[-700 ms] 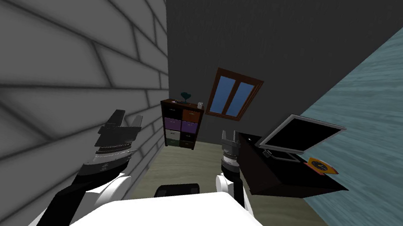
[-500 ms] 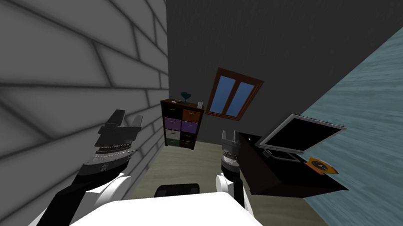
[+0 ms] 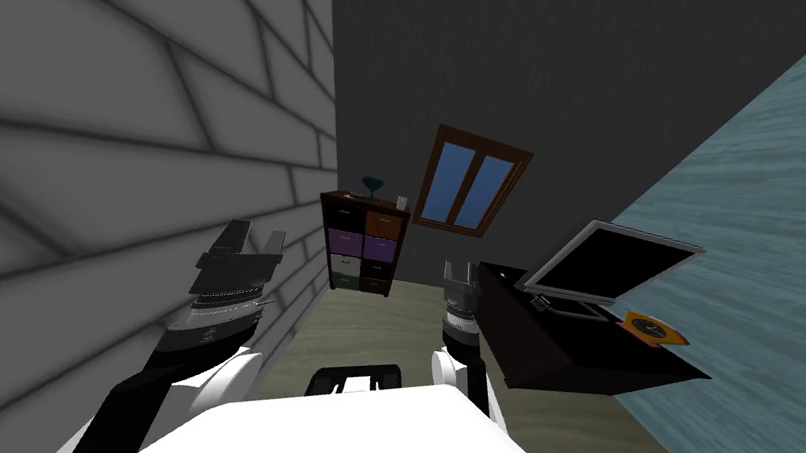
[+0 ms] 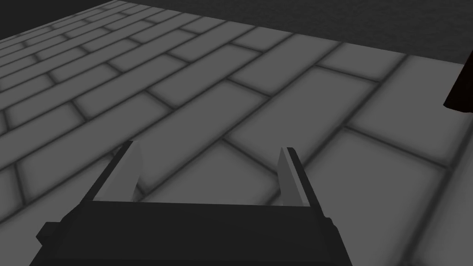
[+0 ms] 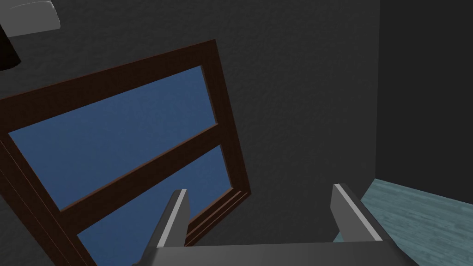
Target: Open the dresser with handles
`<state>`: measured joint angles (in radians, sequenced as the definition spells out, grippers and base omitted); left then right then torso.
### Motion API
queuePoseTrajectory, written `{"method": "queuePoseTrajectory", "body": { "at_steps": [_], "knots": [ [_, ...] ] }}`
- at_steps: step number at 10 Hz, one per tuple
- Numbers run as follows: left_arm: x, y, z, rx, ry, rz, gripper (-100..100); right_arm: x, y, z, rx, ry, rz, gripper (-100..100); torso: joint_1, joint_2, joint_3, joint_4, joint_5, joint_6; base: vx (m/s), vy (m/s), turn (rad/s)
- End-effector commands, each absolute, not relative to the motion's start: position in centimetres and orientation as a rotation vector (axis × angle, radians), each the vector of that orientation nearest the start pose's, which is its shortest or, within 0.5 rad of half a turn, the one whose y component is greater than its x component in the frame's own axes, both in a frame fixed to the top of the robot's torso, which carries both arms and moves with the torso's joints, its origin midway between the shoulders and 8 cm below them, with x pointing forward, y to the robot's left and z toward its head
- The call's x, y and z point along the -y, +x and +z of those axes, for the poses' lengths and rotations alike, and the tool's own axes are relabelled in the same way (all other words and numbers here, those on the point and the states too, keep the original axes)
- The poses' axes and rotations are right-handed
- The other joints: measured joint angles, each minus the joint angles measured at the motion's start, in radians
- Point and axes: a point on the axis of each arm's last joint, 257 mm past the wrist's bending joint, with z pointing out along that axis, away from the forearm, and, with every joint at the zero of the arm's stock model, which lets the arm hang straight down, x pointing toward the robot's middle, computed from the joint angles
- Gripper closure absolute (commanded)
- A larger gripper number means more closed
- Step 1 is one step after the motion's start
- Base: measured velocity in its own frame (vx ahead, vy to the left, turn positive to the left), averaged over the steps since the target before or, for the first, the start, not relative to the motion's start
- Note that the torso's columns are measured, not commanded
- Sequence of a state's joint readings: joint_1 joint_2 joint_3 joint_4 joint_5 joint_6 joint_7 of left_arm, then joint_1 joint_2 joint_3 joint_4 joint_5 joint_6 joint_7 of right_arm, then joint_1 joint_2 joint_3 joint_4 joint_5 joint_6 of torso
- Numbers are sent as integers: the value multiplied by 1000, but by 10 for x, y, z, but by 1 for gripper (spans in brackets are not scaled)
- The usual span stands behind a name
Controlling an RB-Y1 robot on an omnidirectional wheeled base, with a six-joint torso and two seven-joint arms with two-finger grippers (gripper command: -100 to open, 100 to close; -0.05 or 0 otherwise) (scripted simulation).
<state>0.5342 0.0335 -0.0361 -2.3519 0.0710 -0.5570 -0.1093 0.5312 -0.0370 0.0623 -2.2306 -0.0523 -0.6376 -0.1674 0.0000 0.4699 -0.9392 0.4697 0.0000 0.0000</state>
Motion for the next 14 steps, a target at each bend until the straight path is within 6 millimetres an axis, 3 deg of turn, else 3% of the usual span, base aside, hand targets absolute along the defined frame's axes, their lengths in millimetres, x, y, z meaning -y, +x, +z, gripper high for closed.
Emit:
{"method": "queuePoseTrajectory", "body": {
  "at_steps": [1, 2, 3, 5, 14],
  "knots": [
    [-272, 317, 55, -553, -569, -1292, 0, 265, 329, 17, -523, 689, 1556, 0, 0, 74, -148, 74, 0, 0, 0, 0, 0],
    [-272, 317, 55, -553, -569, -1292, 0, 265, 329, 17, -523, 689, 1556, 0, 0, 148, -295, 148, 0, 0, 0, 0, 0],
    [-268, 322, 49, -590, -552, -1292, -100, 265, 329, 17, -523, 689, 1556, 0, 0, 221, -443, 221, 0, 0, 34, -22, -7],
    [-265, 332, 34, -642, -545, -1284, -100, 265, 329, 17, -523, 690, 1555, 0, -1, 262, -533, 264, 0, 0, 64, -41, -10],
    [-271, 374, -37, -785, -596, -1223, -100, 265, 329, 17, -523, 690, 1555, 0, -1, 268, -537, 268, 0, 0, 106, -65, -11]
  ]
}}
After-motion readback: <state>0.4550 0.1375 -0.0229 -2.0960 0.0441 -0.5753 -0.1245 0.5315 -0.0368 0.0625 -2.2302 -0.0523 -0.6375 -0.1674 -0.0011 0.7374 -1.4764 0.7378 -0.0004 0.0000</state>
